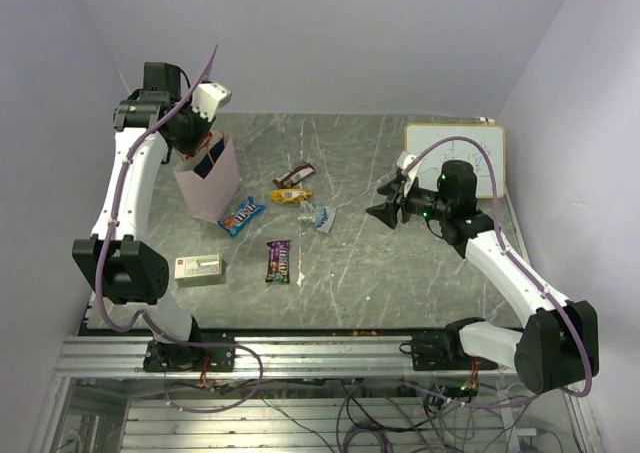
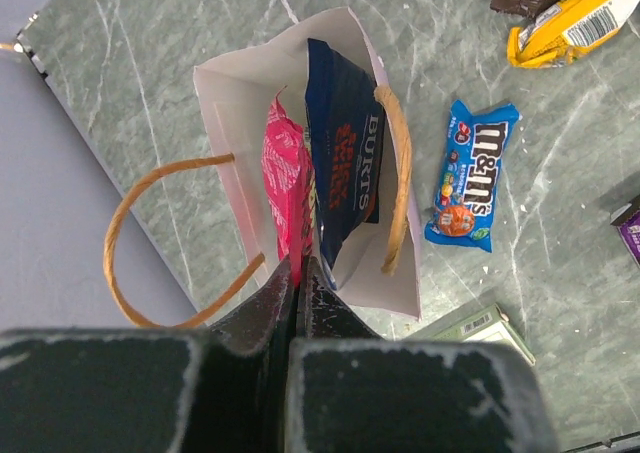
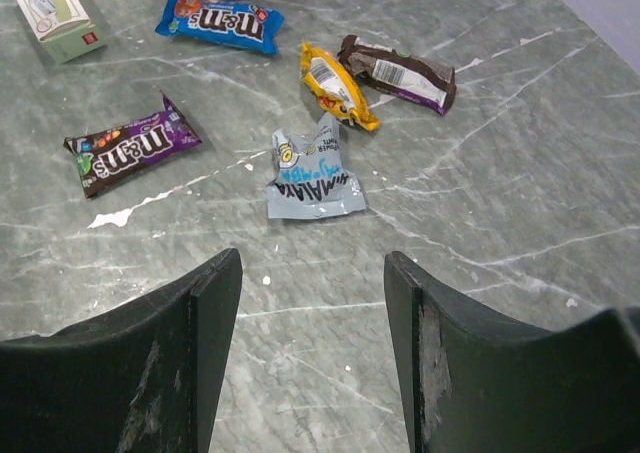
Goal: Place the snacks into the paper bag
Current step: Place the snack in the paper bag.
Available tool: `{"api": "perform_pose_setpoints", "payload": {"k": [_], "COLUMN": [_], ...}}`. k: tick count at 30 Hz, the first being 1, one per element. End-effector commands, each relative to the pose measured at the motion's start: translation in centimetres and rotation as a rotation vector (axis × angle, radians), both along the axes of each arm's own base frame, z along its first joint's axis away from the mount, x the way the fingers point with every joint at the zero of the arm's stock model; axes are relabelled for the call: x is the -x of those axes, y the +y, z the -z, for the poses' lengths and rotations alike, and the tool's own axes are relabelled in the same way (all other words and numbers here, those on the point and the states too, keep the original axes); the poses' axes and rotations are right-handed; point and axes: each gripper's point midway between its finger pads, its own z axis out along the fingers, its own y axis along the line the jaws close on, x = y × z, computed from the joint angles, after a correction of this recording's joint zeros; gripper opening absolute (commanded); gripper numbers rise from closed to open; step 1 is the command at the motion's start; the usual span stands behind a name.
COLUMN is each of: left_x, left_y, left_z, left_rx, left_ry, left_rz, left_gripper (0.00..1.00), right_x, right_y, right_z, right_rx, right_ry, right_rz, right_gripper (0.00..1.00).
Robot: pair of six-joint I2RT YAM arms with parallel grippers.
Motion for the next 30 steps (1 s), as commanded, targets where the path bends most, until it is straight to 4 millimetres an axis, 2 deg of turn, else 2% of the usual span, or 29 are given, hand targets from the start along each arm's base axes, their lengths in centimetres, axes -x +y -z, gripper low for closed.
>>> {"api": "perform_pose_setpoints", "payload": {"k": [1,30], "left_x": [0.0,-1.8], "left_y": [0.6,0.9], "left_z": [-0.2,3.4], "left_rx": [-0.009,0.007], "left_ry": [0.009,0.102], "left_rz": [-0.016,-0.08], "left_gripper": [0.07,0.09], "right_x": [0.1,0.1], "right_y": [-0.2,-0.2], "right_z": [0.6,0.8], "right_rx": [0.004,0.006], "right_ry": [0.007,0.01], "right_rz": [-0.005,-0.006], "right_gripper": [0.59,0.59]}}
